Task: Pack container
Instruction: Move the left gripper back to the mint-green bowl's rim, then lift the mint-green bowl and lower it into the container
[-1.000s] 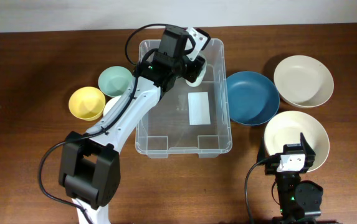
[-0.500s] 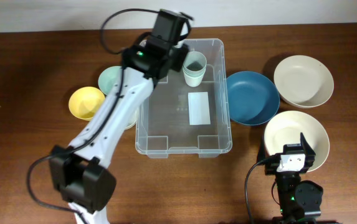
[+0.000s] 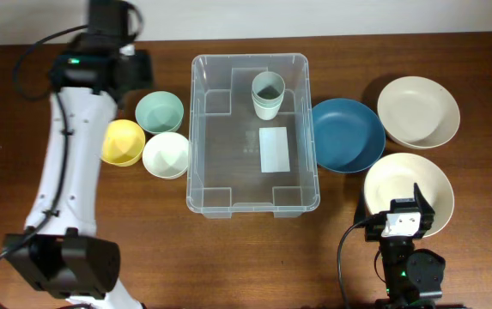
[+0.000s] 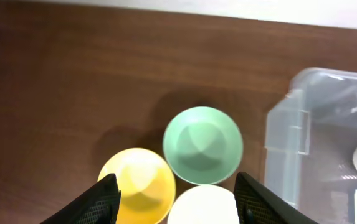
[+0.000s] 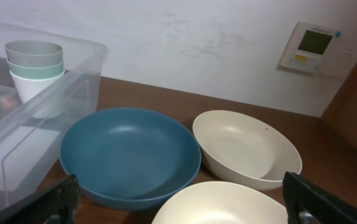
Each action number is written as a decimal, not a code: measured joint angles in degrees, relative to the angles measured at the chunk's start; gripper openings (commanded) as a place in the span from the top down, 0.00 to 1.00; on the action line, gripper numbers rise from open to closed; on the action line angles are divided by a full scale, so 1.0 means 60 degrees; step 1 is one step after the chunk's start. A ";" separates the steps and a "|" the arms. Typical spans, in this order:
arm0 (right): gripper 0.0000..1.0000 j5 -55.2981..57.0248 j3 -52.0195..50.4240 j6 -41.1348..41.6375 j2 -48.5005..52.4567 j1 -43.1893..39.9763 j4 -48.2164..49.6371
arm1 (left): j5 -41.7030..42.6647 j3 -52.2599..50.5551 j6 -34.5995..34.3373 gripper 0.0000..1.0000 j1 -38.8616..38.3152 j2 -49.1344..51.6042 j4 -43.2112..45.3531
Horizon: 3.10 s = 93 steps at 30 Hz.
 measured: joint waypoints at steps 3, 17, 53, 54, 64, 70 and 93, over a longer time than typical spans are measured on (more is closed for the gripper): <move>0.01 0.0000 0.0000 -0.0007 0.0000 0.0000 0.0000 | 0.0408 0.0007 -0.0073 0.51 0.0550 0.0288 0.0051; 0.01 0.0000 0.0000 0.0004 0.0000 0.0000 0.0000 | 0.1504 0.0004 0.1840 0.53 0.0900 0.2896 0.0452; 0.01 0.0000 0.0000 -0.0004 0.0000 0.0000 0.0000 | 0.1905 0.0135 0.2157 0.99 0.1060 0.4768 0.1268; 0.01 0.0000 0.0000 0.0000 0.0000 0.0000 0.0000 | 0.1949 0.0138 0.2157 1.00 0.1096 0.4768 0.1264; 0.01 0.0000 0.0000 -0.0004 0.0000 0.0000 0.0000 | 0.1843 0.1377 0.1953 0.99 0.1843 0.4768 0.0488; 0.01 0.0004 0.0000 -0.0004 0.0000 0.0000 0.0000 | 0.2393 0.2670 0.1745 0.99 0.1872 0.4379 -0.0506; 0.01 0.0000 0.0000 -0.0033 0.0000 0.0000 0.0000 | 0.3490 0.3129 0.1373 0.99 -0.1100 0.2798 -0.2306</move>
